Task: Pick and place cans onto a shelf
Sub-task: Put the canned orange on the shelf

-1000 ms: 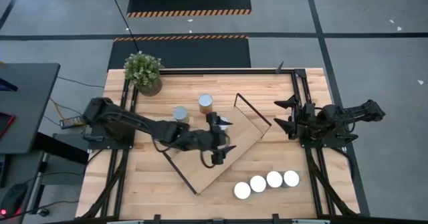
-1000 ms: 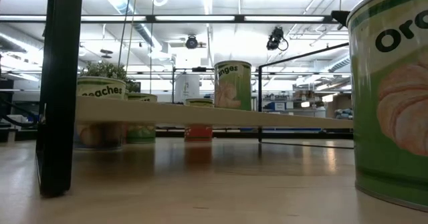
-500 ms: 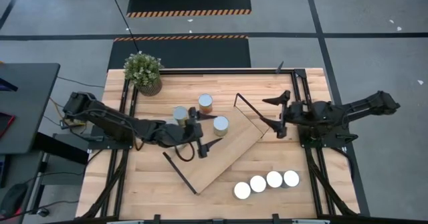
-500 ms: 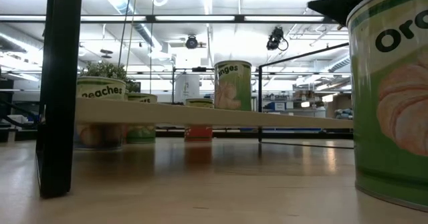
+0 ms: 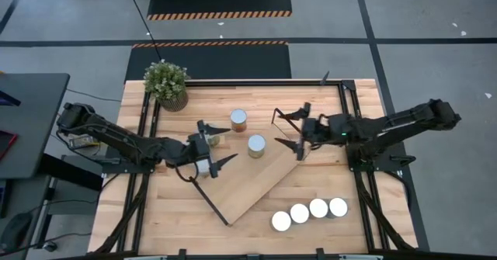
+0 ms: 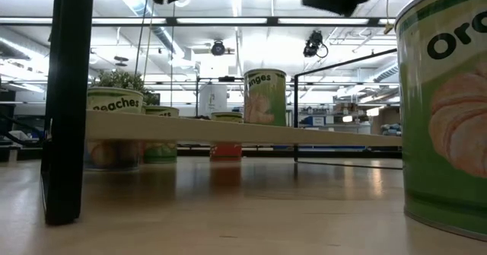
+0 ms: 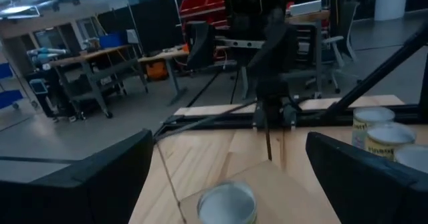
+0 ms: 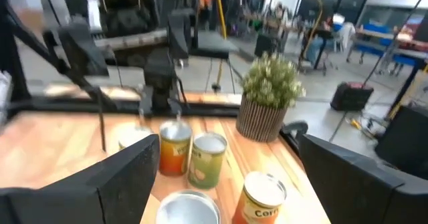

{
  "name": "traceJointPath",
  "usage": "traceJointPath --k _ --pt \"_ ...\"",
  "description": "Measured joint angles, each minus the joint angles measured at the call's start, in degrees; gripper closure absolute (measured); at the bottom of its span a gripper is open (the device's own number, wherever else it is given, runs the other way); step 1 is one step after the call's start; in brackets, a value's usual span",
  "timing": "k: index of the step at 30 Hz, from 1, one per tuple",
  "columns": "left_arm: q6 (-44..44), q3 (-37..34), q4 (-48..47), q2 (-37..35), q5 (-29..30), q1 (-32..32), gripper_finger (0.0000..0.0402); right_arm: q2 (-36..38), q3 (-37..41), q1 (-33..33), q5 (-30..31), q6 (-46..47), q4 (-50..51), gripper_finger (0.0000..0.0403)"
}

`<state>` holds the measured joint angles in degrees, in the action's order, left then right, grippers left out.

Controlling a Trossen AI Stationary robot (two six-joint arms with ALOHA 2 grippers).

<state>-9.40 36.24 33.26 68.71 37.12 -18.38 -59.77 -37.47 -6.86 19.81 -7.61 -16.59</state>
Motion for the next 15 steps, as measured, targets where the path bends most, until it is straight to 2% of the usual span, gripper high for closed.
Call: traceJointPath --k 5,10,15 --pt "1.0 -3.3 2.7 -3.1 0.4 -0.2 0.0002 -9.9 -6.2 1.3 0.0 -0.1 2.0 0.0037" --pt "-0.1 -6.6 7.7 -4.5 0.7 -0.6 0.0002 -18.4 -14.1 2.2 0.0 1.6 11.4 0.0037" --pt "-1.4 -8.9 7.3 -8.8 1.3 -1.7 0.0002 -24.4 -20.9 2.4 -0.2 3.9 18.4 0.0037"
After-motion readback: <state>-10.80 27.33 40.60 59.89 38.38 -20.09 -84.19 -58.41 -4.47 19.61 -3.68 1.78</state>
